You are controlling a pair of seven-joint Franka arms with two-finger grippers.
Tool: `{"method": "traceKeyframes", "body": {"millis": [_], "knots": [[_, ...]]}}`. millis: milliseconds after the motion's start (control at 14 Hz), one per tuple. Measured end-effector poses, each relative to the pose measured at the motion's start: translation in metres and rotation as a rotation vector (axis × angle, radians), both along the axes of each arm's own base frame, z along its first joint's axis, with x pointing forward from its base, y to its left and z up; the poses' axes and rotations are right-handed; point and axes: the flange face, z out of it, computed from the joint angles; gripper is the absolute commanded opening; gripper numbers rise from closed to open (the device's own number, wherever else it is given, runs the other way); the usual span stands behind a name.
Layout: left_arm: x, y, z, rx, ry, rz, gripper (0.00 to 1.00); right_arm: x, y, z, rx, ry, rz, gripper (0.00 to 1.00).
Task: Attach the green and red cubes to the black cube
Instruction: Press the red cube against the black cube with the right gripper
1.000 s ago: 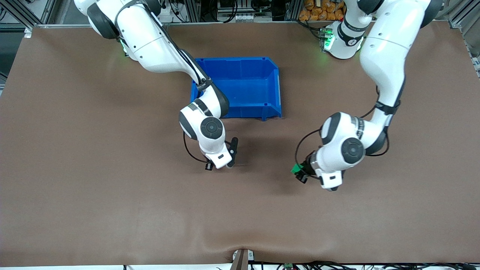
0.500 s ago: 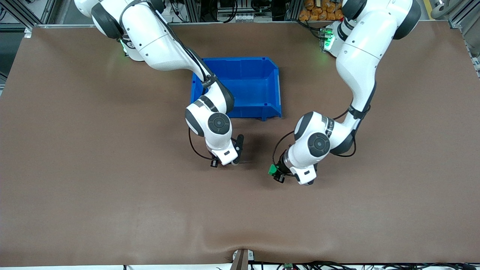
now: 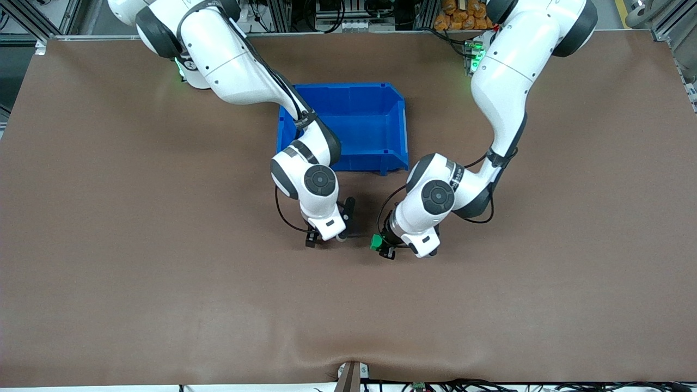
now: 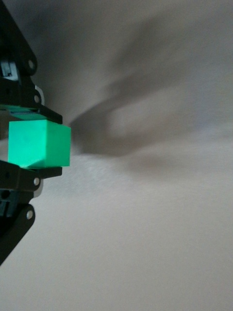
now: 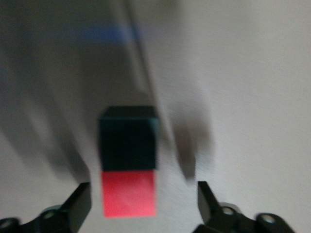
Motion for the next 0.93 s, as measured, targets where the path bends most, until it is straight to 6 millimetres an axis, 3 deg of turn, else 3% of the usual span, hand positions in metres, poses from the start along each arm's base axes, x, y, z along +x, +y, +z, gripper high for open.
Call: {"method": "traceKeyframes", "body": {"millis": [214, 500, 643, 929], "knots": [[-0.004, -0.019, -0.008, -0.032, -0.022, 0.057, 0.00, 0.038, -0.048, 0.036, -0.001, -0.012, -0.089, 1.00], [-0.019, -0.051, -0.022, -0.065, -0.040, 0.088, 0.00, 0.076, -0.126, 0.130, 0.008, -0.030, -0.225, 1.00], [-0.025, -0.062, -0.025, -0.067, -0.042, 0.077, 0.00, 0.093, -0.178, 0.170, 0.020, -0.047, -0.306, 1.00], [-0.028, -0.070, -0.020, -0.082, -0.026, 0.147, 0.00, 0.119, -0.303, 0.225, 0.047, -0.098, -0.486, 1.00]]}}
